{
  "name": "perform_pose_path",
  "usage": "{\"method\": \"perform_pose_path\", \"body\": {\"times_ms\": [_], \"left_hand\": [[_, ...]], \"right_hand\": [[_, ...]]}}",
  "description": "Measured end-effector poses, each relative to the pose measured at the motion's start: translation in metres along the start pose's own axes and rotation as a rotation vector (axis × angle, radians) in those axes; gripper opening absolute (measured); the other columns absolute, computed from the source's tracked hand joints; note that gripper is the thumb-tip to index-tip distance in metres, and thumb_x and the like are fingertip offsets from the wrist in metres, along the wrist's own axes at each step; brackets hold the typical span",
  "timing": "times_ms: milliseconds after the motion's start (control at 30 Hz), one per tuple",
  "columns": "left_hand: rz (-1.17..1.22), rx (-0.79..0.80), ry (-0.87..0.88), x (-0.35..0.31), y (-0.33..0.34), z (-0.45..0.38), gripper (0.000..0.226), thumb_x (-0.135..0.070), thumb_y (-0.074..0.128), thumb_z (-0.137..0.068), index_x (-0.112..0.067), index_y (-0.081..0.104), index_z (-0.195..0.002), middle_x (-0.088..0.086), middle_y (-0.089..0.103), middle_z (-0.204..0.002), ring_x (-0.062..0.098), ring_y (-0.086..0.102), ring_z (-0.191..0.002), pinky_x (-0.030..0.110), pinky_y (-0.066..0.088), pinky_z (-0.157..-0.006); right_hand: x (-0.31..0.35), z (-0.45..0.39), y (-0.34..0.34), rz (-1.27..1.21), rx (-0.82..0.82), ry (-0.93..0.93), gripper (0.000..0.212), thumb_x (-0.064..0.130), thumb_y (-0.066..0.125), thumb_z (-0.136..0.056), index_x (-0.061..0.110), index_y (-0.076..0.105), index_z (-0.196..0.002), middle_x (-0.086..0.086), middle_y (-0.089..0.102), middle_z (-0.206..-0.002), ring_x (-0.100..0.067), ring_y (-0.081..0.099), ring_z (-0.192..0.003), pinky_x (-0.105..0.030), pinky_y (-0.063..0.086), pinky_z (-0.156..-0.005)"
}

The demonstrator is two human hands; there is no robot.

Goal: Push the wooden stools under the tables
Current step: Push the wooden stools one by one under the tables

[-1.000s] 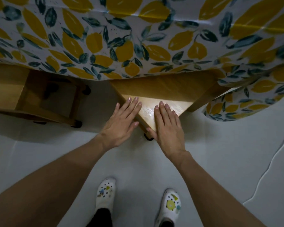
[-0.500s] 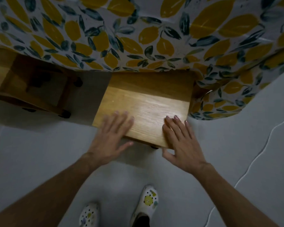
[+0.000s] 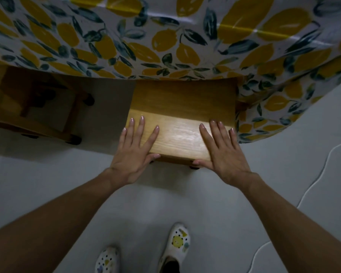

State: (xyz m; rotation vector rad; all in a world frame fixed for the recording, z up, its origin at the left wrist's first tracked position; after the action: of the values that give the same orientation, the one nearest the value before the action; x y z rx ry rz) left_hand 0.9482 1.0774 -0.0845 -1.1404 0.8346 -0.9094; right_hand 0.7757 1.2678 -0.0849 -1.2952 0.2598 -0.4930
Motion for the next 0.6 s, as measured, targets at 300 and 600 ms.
{"method": "perform_pose_path", "body": {"times_ms": [300,600], "left_hand": [[0.042,0.03,0.013,-0.003,-0.004,-0.021,0.071,-0.065,0.007,-0.086,-0.033,-0.011,-0.147,0.016,-0.019,-0.155,0.037,-0.022,-0.141,0.048,-0.008,-0.113],[0.016,0.392,-0.038,-0.007,-0.034,-0.026,0.072,-0.059,0.019,-0.092,-0.03,-0.026,-0.141,0.016,-0.034,-0.15,0.034,-0.029,-0.138,0.05,-0.008,-0.115]], "right_hand": [[-0.015,-0.019,-0.01,0.027,-0.007,-0.016,0.095,0.08,0.017,-0.08,0.021,0.001,-0.153,-0.012,-0.002,-0.162,-0.028,-0.002,-0.149,-0.054,0.007,-0.119],[0.001,-0.018,-0.04,-0.036,0.23,0.063,0.088,0.073,0.018,-0.087,0.021,-0.013,-0.151,-0.01,-0.016,-0.16,-0.028,-0.015,-0.147,-0.049,-0.002,-0.118]]}}
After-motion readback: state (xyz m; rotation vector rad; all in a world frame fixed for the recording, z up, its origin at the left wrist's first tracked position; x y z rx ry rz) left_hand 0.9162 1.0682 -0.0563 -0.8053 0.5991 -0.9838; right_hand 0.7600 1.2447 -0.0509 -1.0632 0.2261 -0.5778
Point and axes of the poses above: each hand's wrist, its own z-axis away from the middle knuckle, its own y-axis out of the palm, x = y × z, the point moved 4 cm from there along -z, towards the middle knuckle
